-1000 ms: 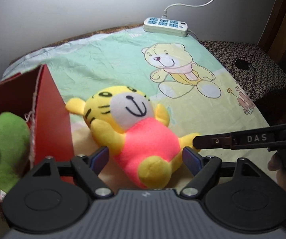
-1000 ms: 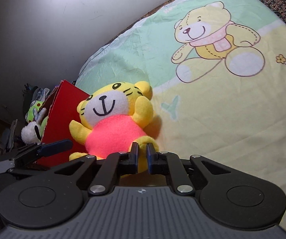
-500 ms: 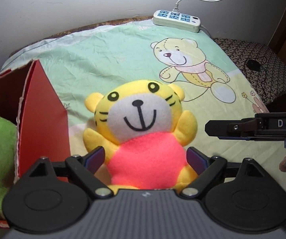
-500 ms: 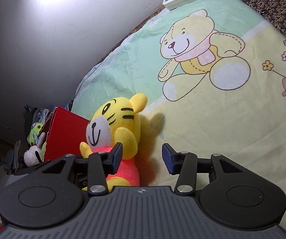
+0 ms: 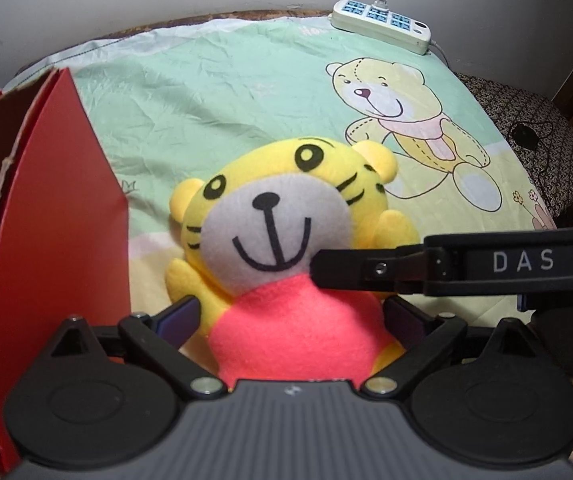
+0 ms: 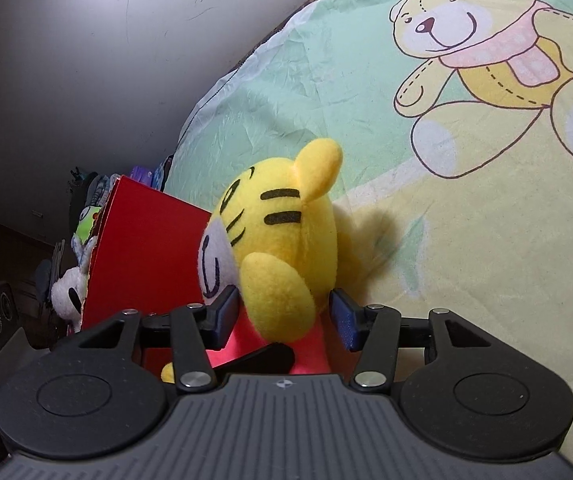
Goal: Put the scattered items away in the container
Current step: 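Lift the held yellow tiger plush with the right tool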
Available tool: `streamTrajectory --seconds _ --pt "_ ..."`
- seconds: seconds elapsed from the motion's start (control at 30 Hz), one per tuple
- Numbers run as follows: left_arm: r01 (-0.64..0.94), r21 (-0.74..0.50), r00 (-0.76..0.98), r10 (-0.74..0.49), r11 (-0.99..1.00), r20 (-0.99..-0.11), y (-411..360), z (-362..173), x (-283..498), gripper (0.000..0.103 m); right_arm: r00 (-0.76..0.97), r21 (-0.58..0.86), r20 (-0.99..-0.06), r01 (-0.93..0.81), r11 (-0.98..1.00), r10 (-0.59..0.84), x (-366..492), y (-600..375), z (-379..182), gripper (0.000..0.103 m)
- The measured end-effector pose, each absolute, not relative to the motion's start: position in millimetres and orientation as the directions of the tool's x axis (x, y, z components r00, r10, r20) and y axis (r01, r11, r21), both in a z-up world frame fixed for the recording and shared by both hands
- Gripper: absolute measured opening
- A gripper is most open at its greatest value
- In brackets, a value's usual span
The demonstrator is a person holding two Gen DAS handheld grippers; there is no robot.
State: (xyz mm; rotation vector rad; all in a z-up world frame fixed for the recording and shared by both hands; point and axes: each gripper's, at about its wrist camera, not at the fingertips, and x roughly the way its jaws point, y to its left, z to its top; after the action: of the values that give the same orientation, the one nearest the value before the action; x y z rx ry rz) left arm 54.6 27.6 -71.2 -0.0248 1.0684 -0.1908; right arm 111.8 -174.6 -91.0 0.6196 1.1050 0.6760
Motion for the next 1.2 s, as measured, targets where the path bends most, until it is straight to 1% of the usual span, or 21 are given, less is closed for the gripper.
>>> streamTrajectory --seconds 0.1,0.17,0.33,0.43,0.57,0.63,0.7,0.73,0.77,0.9,0.97,1.0,1.03,1.1,1.17,1.2 --pt "0.130 -0.120 0.457 -0.167 0.984 -0.874 26.0 -76.0 59.8 0.098 0.284 0.756 -0.579 -0.165 0.634 0.764 115.0 -177.7 -95.7 0.052" --pt "0.131 -0.101 0.453 -0.150 0.986 -0.879 21.9 -80.1 61.6 0.098 0.270 0.776 -0.566 -0.143 0.614 0.779 116.2 -181.0 -100.4 0.052" --pt "0.167 -0.034 0.467 -0.110 0.985 -0.877 7.9 -82.3 56.6 0.097 0.257 0.785 -0.553 -0.158 0.599 0.792 110.7 -184.3 -95.2 0.037" --pt "0.194 -0.027 0.478 -0.118 0.981 -0.870 3.4 -76.9 50.7 0.096 0.262 0.782 -0.557 -0.152 0.604 0.788 106.2 -190.3 -90.0 0.033" --pt "0.237 -0.046 0.482 -0.158 0.971 -0.861 -6.3 -68.6 40.5 0.091 0.281 0.761 -0.577 -0.158 0.629 0.767 93.8 -199.3 -78.6 0.033" --pt "0.265 -0.052 0.482 -0.179 0.963 -0.858 -13.7 -65.4 34.3 0.085 0.292 0.751 -0.584 -0.160 0.640 0.758 86.9 -203.7 -72.8 0.032" --pt "0.289 -0.056 0.479 -0.195 0.956 -0.856 -20.6 -63.3 27.0 0.084 0.302 0.743 -0.590 -0.161 0.650 0.749 79.2 -208.5 -67.8 0.032" --pt "0.303 -0.074 0.473 -0.217 0.950 -0.854 -23.2 -62.0 24.0 0.078 0.308 0.739 -0.591 -0.163 0.653 0.746 74.9 -210.6 -65.0 0.031" --pt "0.316 -0.091 0.464 -0.237 0.945 -0.853 -26.0 -60.5 21.2 0.078 0.314 0.736 -0.591 -0.165 0.656 0.743 70.7 -212.3 -62.3 0.031" --pt "0.353 -0.086 0.463 -0.253 0.932 -0.850 -36.9 -55.9 8.1 0.076 0.348 0.699 -0.616 -0.172 0.694 0.707 54.3 -216.4 -53.0 0.031" --pt "0.351 -0.090 0.460 -0.256 0.932 -0.850 -35.1 -57.3 5.4 0.076 0.359 0.677 -0.634 -0.171 0.716 0.685 48.4 -216.3 -53.4 0.032" --pt "0.349 -0.083 0.465 -0.249 0.933 -0.849 -34.0 -58.2 4.4 0.079 0.369 0.670 -0.637 -0.170 0.723 0.677 46.0 -216.8 -54.7 0.036" --pt "0.344 -0.075 0.472 -0.241 0.936 -0.848 -32.8 -59.2 3.8 0.084 0.384 0.663 -0.639 -0.165 0.730 0.667 44.5 -217.4 -56.2 0.042" --pt "0.335 -0.073 0.472 -0.235 0.939 -0.850 -29.8 -63.1 5.2 0.088 0.412 0.645 -0.648 -0.151 0.749 0.640 46.1 -216.8 -60.7 0.044" --pt "0.333 -0.078 0.469 -0.237 0.940 -0.851 -27.0 -68.6 8.8 0.093 0.420 0.648 -0.647 -0.138 0.749 0.637 51.5 -215.6 -65.7 0.050" --pt "0.330 -0.083 0.467 -0.239 0.940 -0.851 -26.7 -71.5 11.7 0.096 0.420 0.654 -0.643 -0.134 0.745 0.640 54.3 -214.2 -68.1 0.055"
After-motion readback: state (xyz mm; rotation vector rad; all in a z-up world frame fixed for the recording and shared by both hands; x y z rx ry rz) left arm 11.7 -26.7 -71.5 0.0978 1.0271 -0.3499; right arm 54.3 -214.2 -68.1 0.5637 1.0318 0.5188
